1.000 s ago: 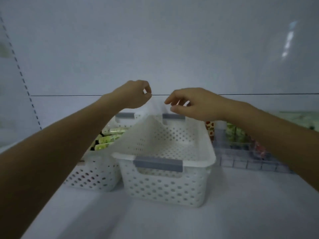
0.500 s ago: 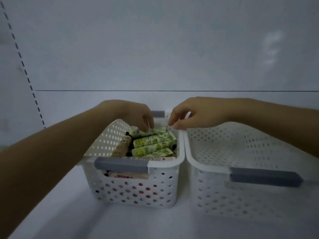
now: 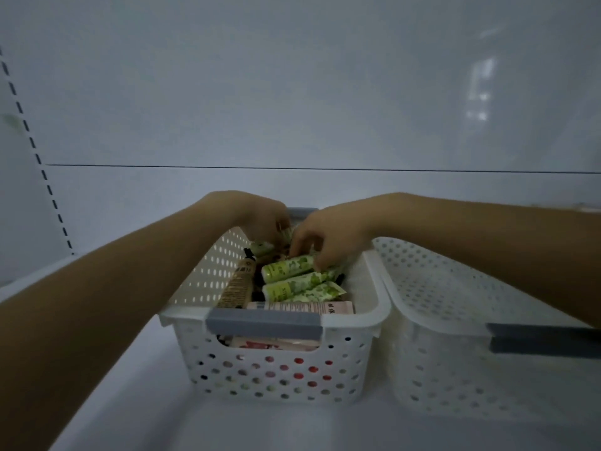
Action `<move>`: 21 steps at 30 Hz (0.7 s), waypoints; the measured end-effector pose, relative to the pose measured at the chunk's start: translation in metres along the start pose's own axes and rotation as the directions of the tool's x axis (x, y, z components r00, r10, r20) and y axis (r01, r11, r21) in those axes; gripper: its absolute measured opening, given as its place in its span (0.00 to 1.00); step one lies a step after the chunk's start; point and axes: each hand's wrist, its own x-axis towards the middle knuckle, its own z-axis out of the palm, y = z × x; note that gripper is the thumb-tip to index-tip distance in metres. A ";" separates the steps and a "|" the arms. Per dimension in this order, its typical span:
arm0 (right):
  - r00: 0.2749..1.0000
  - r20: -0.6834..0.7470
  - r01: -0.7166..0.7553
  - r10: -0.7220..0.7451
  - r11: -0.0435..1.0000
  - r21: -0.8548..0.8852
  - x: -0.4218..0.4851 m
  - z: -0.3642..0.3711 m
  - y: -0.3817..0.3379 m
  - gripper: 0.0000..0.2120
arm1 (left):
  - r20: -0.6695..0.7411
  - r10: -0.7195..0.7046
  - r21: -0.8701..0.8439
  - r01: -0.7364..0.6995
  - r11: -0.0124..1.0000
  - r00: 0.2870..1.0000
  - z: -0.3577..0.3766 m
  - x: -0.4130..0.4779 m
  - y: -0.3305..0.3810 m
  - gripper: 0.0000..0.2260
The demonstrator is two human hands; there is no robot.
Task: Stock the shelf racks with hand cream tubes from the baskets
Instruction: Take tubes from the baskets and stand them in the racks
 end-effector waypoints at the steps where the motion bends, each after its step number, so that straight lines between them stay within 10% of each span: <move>1: 1.000 0.006 -0.012 0.012 1.000 -0.008 0.002 0.000 -0.001 0.21 | -0.016 0.000 -0.034 0.000 0.999 1.000 -0.001 -0.001 0.000 0.14; 12: 0.968 -0.251 0.085 -0.020 0.964 0.252 -0.030 -0.028 0.005 0.14 | -0.159 -0.139 -0.479 0.046 0.877 0.977 -0.029 -0.030 0.015 0.13; 21: 0.864 -0.452 0.304 0.222 0.486 0.820 -0.119 -0.027 0.088 0.19 | -0.266 -0.277 -0.726 -0.003 0.687 0.923 -0.055 -0.035 0.068 0.10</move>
